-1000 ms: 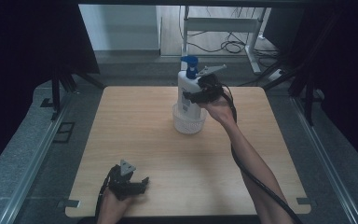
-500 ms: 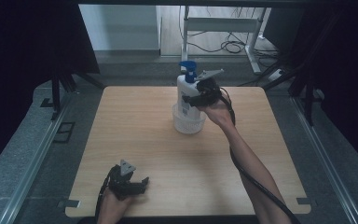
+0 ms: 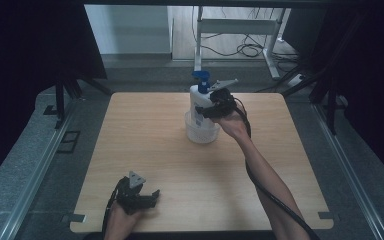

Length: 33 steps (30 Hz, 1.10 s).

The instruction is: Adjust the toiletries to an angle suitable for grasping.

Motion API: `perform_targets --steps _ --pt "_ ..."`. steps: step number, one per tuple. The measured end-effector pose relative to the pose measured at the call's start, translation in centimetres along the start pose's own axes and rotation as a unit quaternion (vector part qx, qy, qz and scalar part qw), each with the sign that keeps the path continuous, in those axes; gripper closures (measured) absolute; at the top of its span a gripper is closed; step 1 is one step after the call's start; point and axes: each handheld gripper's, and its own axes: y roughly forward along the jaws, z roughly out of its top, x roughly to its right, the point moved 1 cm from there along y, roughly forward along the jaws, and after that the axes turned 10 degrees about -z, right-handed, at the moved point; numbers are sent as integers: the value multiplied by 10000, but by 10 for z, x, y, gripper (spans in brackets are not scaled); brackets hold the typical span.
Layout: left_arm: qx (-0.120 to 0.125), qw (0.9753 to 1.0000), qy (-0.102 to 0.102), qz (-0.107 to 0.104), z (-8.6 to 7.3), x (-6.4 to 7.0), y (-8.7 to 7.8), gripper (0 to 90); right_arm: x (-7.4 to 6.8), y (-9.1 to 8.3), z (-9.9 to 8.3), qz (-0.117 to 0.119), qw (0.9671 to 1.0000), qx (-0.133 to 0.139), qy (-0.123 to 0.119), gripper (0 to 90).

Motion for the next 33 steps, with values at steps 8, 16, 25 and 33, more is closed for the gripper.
perform_targets --steps 8,16,25,33 --pt "19 10000 -15 2 0 0 0 105 -1 6 -7 15 10000 -24 12 379" --pt "15 10000 -16 3 0 0 0 106 -2 13 -14 36 10000 -66 8 380" --pt "11 10000 -9 3 0 0 0 105 -2 19 -22 29 9999 -108 33 379" --pt "10 10000 -10 2 0 0 0 106 -2 22 -25 99 9998 -136 55 376"
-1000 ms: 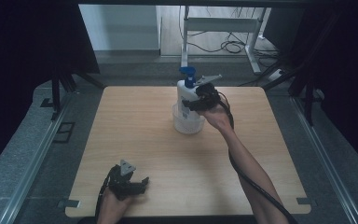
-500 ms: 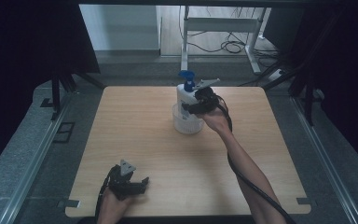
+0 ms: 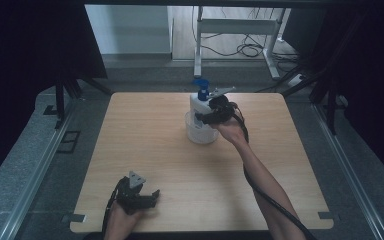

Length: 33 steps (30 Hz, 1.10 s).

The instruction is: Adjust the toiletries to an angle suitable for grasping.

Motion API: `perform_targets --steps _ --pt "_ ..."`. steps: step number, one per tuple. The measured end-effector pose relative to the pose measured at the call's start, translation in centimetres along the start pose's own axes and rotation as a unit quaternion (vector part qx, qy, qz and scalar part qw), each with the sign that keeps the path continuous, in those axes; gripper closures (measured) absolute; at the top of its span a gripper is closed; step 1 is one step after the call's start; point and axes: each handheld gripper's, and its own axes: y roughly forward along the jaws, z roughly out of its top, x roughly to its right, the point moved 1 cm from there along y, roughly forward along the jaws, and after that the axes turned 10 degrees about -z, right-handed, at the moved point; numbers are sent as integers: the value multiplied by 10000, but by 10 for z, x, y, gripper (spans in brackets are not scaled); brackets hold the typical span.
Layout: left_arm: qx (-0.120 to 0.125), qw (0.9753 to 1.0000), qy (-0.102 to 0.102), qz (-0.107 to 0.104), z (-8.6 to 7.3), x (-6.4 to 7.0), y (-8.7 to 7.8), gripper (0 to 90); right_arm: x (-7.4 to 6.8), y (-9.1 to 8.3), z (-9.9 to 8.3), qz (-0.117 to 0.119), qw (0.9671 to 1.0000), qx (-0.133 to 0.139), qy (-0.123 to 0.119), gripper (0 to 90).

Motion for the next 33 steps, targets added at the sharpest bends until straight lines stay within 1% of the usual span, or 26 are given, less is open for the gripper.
perform_targets --steps 4,6,12,19,24,32,33 --pt "-1 10000 0 -1 0 0 0 106 1 1 -3 29 9999 52 110 374" --pt "-15 10000 13 -2 0 0 0 106 2 1 -4 38 9999 66 128 373" --pt "3 10000 1 1 0 0 0 106 3 0 -5 74 9999 91 97 369" --pt "2 10000 -1 -1 0 0 0 106 3 0 -4 112 9999 42 47 358" --pt "6 10000 -7 -4 0 0 0 106 3 -1 -4 80 10000 34 31 323" --pt "3 10000 1 -1 0 0 0 105 4 -7 -2 87 9998 148 34 231" --pt "3 10000 1 -1 0 0 0 105 4 -7 -2 87 9998 148 34 231"
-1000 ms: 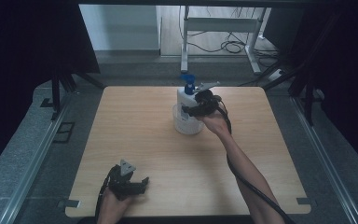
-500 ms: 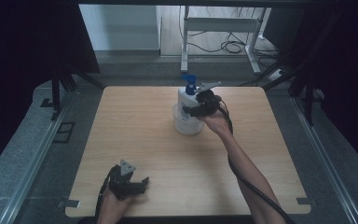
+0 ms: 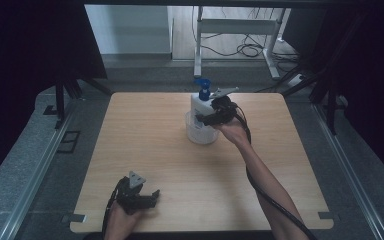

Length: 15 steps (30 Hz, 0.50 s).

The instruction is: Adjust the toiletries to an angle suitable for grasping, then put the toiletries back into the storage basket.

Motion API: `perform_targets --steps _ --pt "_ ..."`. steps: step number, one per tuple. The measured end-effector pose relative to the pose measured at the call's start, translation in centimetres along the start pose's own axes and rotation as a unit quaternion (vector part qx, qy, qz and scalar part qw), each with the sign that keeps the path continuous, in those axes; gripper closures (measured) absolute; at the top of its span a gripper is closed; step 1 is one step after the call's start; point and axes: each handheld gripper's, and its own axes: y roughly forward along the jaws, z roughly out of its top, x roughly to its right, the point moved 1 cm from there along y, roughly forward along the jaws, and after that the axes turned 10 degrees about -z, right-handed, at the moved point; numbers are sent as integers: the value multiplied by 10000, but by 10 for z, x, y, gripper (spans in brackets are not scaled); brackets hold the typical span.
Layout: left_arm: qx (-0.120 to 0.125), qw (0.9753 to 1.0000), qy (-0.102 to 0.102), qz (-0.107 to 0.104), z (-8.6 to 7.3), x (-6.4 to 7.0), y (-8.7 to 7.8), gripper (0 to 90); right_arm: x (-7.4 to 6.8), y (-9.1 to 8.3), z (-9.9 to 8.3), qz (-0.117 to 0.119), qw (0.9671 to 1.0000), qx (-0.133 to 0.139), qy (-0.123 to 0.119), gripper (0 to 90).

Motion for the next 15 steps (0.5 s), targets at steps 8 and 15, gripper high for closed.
perform_targets --steps 8,15 --pt "0 10000 -14 5 0 1 0 106 0 -7 2 21 10000 57 39 138" --pt "3 10000 -12 -1 0 0 0 106 1 -12 2 9 10000 42 19 121"
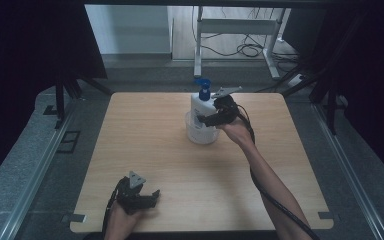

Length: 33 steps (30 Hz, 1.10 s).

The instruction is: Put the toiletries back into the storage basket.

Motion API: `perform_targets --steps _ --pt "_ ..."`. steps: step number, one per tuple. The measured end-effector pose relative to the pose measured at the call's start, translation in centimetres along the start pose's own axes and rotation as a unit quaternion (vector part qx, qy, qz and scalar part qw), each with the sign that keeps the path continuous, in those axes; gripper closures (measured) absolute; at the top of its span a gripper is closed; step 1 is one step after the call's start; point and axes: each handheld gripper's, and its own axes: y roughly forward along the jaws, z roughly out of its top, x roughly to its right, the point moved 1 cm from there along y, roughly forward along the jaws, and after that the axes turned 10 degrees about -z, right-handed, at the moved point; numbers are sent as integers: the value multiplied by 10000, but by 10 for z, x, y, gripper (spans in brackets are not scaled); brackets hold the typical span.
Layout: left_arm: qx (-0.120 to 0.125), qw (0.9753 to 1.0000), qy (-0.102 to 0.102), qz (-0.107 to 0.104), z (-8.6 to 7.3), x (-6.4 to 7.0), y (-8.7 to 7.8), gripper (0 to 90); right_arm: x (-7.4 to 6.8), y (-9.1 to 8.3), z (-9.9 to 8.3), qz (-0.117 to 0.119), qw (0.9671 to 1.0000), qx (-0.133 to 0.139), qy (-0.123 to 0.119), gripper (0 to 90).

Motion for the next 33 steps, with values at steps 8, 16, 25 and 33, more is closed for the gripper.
perform_targets --steps 8,16,25,33 --pt "0 10000 1 4 0 0 0 106 0 -8 0 -15 10000 -17 0 57" --pt "8 10000 -2 5 0 0 0 106 2 -12 -2 -21 10000 -22 25 17" --pt "-1 10000 -1 -1 0 0 0 106 -1 -17 -3 -23 10000 -51 -41 0" --pt "1 10000 -2 4 0 0 0 106 0 -23 -4 -52 10000 -34 -39 0"
